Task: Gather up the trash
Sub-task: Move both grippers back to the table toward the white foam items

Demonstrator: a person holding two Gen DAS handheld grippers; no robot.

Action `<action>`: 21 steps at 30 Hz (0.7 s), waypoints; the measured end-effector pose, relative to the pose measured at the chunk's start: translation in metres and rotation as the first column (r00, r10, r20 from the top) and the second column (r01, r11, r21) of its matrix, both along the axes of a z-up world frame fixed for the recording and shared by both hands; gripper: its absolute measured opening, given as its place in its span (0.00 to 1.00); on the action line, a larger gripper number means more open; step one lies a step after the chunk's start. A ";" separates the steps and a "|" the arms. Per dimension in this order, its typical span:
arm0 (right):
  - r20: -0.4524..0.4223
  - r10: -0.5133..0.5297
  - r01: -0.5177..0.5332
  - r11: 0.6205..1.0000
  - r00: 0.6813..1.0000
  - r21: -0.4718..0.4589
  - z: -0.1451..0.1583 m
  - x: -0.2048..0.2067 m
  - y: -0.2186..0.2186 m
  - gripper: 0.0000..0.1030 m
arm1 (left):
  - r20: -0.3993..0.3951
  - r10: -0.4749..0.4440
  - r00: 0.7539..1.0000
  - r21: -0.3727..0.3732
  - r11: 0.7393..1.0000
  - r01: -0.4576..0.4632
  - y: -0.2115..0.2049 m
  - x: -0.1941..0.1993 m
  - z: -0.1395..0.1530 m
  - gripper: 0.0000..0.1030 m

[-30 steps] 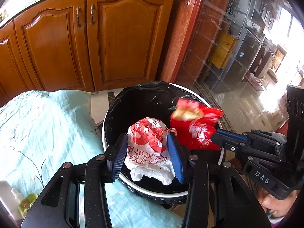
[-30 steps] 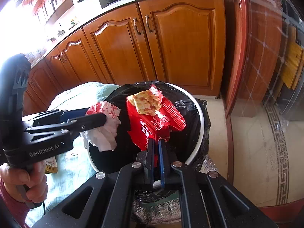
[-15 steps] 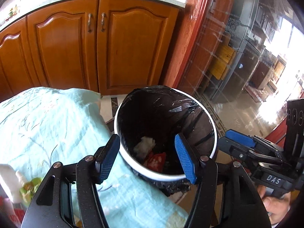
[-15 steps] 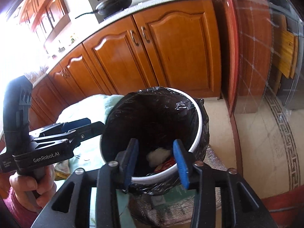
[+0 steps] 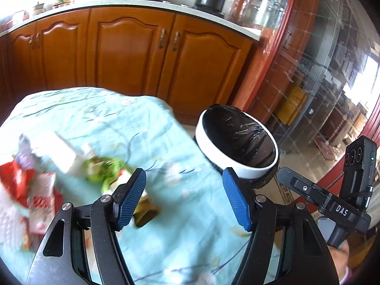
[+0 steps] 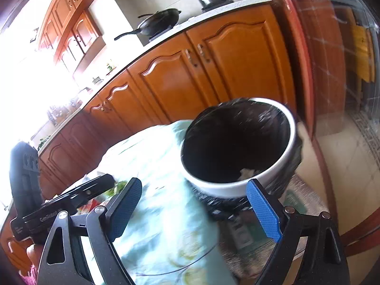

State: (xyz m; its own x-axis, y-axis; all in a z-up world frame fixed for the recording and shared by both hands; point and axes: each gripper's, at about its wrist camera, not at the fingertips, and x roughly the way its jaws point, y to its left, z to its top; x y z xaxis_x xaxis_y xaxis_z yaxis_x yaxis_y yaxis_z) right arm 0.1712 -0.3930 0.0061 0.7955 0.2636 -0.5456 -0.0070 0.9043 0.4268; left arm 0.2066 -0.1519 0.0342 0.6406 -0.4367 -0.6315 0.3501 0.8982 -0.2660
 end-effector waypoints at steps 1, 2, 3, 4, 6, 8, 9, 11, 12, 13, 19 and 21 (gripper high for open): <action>-0.003 0.008 -0.008 1.000 1.000 0.006 -0.002 -0.002 0.004 0.88 | -0.003 0.013 1.000 -0.004 1.000 -0.013 0.007 -0.004 -0.001 0.66; -0.006 0.018 -0.018 1.000 1.000 0.012 -0.003 -0.002 0.008 0.88 | -0.009 0.025 1.000 -0.011 1.000 -0.025 0.016 -0.008 -0.003 0.66; -0.009 0.028 -0.028 1.000 1.000 0.015 -0.004 -0.002 0.013 0.88 | -0.015 0.038 0.999 -0.017 0.999 -0.038 0.023 -0.011 -0.004 0.66; -0.012 0.036 -0.036 0.999 0.999 0.016 -0.005 -0.003 0.018 0.88 | -0.023 0.050 0.998 -0.023 0.998 -0.051 0.031 -0.015 -0.005 0.66; -0.018 0.053 -0.053 0.998 0.998 0.020 -0.007 -0.004 0.027 0.88 | -0.037 0.071 0.997 -0.035 0.997 -0.073 0.045 -0.021 -0.008 0.66; -0.022 0.070 -0.070 0.997 0.997 0.025 -0.008 -0.005 0.035 0.88 | -0.040 0.090 0.995 -0.036 0.995 -0.091 0.055 -0.027 -0.009 0.66; -0.023 0.079 -0.078 0.997 0.997 0.027 -0.008 -0.005 0.039 0.88 | -0.040 0.099 0.994 -0.036 0.994 -0.100 0.061 -0.030 -0.010 0.66; -0.024 0.096 -0.095 0.995 0.995 0.026 -0.008 -0.005 0.048 0.88 | -0.038 0.114 0.993 -0.039 0.993 -0.115 0.071 -0.037 -0.010 0.66; -0.024 0.105 -0.104 0.994 0.994 0.024 -0.008 -0.005 0.053 0.88 | -0.035 0.121 0.992 -0.039 0.992 -0.122 0.075 -0.042 -0.011 0.66; -0.026 0.112 -0.112 0.994 0.993 0.021 -0.009 -0.007 0.057 0.88 | -0.032 0.127 0.991 -0.039 0.991 -0.128 0.079 -0.045 -0.010 0.66; -0.022 0.155 -0.155 0.988 0.988 0.020 -0.010 -0.009 0.076 0.88 | -0.014 0.165 0.986 -0.023 0.986 -0.165 0.102 -0.062 -0.008 0.66; -0.023 0.167 -0.166 0.986 0.986 0.022 -0.010 -0.008 0.082 0.88 | -0.013 0.184 0.983 -0.028 0.983 -0.184 0.112 -0.065 -0.008 0.66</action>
